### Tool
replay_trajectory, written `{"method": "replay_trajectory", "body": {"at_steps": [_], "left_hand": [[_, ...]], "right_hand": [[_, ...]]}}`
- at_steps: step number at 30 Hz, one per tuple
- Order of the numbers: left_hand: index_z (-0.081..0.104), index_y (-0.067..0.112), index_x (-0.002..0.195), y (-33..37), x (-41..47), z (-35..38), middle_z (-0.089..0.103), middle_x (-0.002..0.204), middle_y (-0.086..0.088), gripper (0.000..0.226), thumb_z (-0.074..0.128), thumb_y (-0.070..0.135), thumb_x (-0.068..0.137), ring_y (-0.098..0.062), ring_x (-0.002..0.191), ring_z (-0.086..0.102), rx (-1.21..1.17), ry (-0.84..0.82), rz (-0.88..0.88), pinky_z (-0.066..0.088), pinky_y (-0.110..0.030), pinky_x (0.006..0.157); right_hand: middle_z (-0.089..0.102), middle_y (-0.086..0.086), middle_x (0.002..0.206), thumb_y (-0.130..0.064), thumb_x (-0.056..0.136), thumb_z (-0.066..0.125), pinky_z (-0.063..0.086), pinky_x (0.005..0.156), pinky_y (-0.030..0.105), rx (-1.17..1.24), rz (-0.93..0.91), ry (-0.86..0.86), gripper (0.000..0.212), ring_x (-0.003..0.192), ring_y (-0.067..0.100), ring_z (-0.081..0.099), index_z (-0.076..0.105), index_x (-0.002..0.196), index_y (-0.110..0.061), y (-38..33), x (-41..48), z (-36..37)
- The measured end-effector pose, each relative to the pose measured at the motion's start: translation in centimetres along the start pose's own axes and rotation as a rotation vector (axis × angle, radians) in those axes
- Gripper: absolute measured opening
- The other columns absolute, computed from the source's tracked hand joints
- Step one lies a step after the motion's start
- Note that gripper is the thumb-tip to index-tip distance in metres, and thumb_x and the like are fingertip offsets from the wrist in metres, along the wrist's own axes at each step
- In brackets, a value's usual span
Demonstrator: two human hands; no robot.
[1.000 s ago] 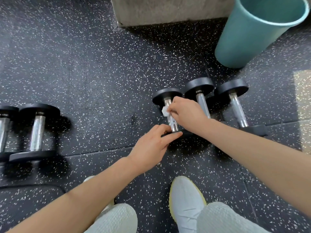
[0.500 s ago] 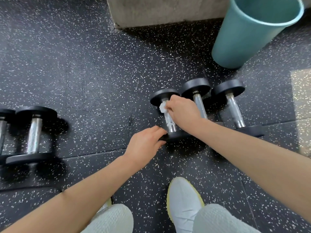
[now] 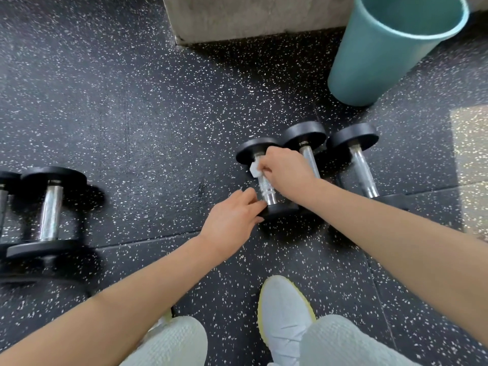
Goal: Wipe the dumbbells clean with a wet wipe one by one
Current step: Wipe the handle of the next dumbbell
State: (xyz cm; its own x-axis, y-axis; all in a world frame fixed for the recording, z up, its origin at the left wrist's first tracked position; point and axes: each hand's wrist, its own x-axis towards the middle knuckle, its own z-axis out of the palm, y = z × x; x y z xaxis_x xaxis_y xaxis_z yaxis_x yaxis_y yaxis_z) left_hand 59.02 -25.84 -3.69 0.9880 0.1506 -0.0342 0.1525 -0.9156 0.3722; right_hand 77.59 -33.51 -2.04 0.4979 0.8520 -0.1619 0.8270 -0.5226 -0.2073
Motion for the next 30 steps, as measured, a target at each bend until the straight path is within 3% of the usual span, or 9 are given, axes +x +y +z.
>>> {"method": "replay_trajectory", "body": {"at_steps": [3,7,12,17,21,24,26,30], "left_hand": [[0.062,0.020,0.134,0.3,0.1,-0.2,0.052,0.116,0.001,0.032,0.060,0.032,0.104,-0.021,0.096,0.057,-0.061,-0.075,-0.047,0.047,-0.034,0.076],[0.059,0.025,0.137,0.3,-0.4,-1.3,0.049,0.120,0.006,0.039,0.067,0.027,0.099,-0.017,0.096,0.057,-0.190,-0.177,-0.115,0.050,-0.037,0.090],[0.052,0.034,0.144,0.1,-2.9,-4.7,0.048,0.126,0.014,0.049,0.068,0.034,0.098,-0.013,0.108,0.062,-0.245,-0.304,-0.168,0.051,-0.039,0.099],[0.062,0.030,0.136,0.0,-5.2,-11.3,0.058,0.122,0.010,0.039,0.070,0.034,0.098,-0.011,0.104,0.062,-0.298,-0.133,-0.322,0.052,-0.040,0.099],[0.061,0.027,0.134,1.2,-6.7,-18.7,0.063,0.120,0.007,0.045,0.078,0.031,0.092,-0.014,0.107,0.063,-0.384,0.029,-0.390,0.053,-0.041,0.100],[0.061,0.036,0.128,1.7,-8.6,-25.4,0.071,0.113,0.009,0.053,0.083,0.019,0.083,-0.017,0.100,0.071,-0.475,0.148,-0.384,0.060,-0.046,0.089],[0.069,0.032,0.116,2.1,-9.7,-29.5,0.076,0.100,0.006,0.044,0.081,0.010,0.080,-0.025,0.089,0.074,-0.519,0.223,-0.366,0.063,-0.047,0.078],[0.078,0.012,0.101,3.9,-13.3,-38.2,0.071,0.082,0.003,0.021,0.084,0.004,0.082,-0.014,0.073,0.062,-0.459,0.342,-0.395,0.051,-0.023,0.065]], "right_hand": [[0.063,-0.008,0.108,-0.021,0.096,0.057,0.042,0.069,0.032,0.027,-0.030,-0.102,0.022,0.091,0.020,0.062,0.075,0.104,-0.032,0.2,-1.9,0.0],[0.068,-0.013,0.088,-0.016,0.088,0.062,0.049,0.065,0.029,0.133,-0.005,-0.280,0.025,0.086,0.012,0.064,0.077,0.088,-0.036,0.7,-3.1,-0.6],[0.073,-0.014,0.093,-0.015,0.091,0.066,0.057,0.084,0.037,0.192,0.007,-0.317,0.022,0.091,0.011,0.067,0.080,0.089,-0.032,0.3,-4.6,-2.1],[0.069,-0.019,0.092,-0.018,0.092,0.069,0.055,0.085,0.032,0.332,-0.033,-0.090,0.016,0.090,0.006,0.065,0.079,0.091,-0.030,-4.2,-5.2,-8.4],[0.074,-0.016,0.089,-0.022,0.089,0.074,0.051,0.079,0.022,0.377,-0.170,-0.110,0.010,0.083,-0.003,0.065,0.079,0.094,-0.029,-10.2,-5.5,-16.5],[0.073,-0.014,0.082,-0.019,0.086,0.078,0.049,0.070,0.017,0.400,-0.250,-0.090,0.011,0.070,-0.009,0.062,0.078,0.094,-0.027,-15.0,-6.3,-23.2],[0.074,-0.006,0.079,-0.013,0.085,0.078,0.055,0.067,0.025,0.481,-0.260,-0.099,0.009,0.063,-0.002,0.062,0.078,0.092,-0.018,-17.7,-7.1,-27.0],[0.071,0.010,0.084,0.000,0.087,0.074,0.059,0.067,0.032,0.654,-0.309,-0.110,0.009,0.071,0.015,0.066,0.073,0.096,-0.002,-23.2,-9.7,-33.2]]}}
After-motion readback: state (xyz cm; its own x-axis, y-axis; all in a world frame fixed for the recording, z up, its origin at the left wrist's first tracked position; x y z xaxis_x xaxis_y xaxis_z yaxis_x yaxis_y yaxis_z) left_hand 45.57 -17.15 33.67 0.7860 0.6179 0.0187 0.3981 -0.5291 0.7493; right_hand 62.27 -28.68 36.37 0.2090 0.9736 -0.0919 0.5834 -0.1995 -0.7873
